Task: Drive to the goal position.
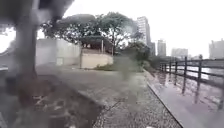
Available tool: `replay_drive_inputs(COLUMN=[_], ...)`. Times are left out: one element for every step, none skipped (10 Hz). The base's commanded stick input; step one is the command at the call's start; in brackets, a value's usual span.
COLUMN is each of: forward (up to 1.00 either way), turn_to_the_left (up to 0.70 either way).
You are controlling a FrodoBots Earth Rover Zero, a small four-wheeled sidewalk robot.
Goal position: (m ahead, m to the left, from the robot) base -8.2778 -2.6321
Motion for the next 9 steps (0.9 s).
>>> replay_drive_inputs(forward=[1.0, 1.0, 1.0, 1.0, 1.0, 1.0, 1.0, 1.0, 1.0], turn_to_the_left=[0.0, 0.0, 0.0, 0.0, 0.0, 0.0, 0.0, 0.0, 0.0])
